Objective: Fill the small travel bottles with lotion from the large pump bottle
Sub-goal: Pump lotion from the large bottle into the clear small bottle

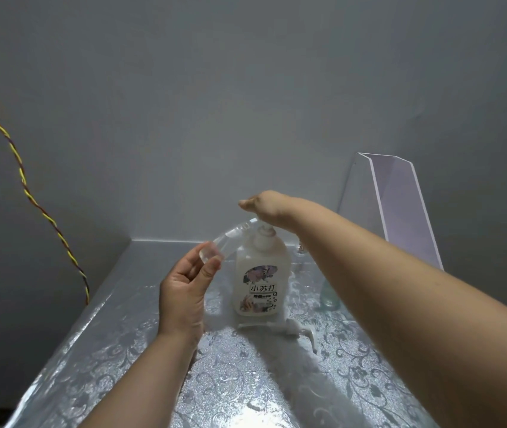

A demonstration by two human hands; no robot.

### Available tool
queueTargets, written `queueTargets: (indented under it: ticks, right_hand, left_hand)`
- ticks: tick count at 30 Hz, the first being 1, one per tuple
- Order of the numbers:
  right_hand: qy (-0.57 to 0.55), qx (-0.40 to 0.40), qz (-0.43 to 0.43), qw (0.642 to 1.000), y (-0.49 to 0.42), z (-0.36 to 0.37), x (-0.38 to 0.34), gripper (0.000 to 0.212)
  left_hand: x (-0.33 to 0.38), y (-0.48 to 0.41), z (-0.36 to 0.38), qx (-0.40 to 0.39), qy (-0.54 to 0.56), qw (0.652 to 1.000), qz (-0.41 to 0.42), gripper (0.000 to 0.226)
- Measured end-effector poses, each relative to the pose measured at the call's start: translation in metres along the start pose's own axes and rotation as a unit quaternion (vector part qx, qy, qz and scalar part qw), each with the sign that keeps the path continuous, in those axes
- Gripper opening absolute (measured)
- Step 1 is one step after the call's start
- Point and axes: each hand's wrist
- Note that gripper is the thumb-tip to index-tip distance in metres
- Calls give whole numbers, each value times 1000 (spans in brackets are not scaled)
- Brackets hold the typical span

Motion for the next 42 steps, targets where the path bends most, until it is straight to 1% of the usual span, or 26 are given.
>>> queueTargets:
  ticks: [8, 14, 21, 25, 28, 31, 33, 42]
  right_hand:
    - [39, -10, -9, 999, 2, -2, -2, 42]
    - [46, -17, -12, 999, 4, -3, -3, 42]
    - [62, -4, 17, 998, -5, 5, 0, 43]
    - [42, 11, 22, 999, -9, 7, 2, 42]
    - [17, -6, 13, 1000, -3, 3, 1, 42]
    - [-24, -11, 15, 1000, 0, -5, -1, 51]
    - [-19, -10, 15, 1000, -1, -6, -1, 54]
    - [7, 8, 36, 999, -14, 8, 3, 40]
  left_hand:
    - [2, 2, 1, -10, 1, 1000, -2, 82]
    - [3, 3, 3, -7, -4, 1000, -7, 92]
    - [2, 3, 1, -3, -10, 1000, -10, 85]
    - [3, 4, 0, 1, -14, 1000, -12, 87]
    - [4, 4, 0, 3, -15, 1000, -10, 92]
    - [4, 3, 1, 2, -14, 1000, -10, 94]
    - [4, 2, 2, 1, -15, 1000, -11, 93]
    - [5, 4, 2, 0, -11, 1000, -13, 92]
Point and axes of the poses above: each hand's wrist, its own y-axis away from the middle knuckle, its own z-axis out of the palm, x = y × z
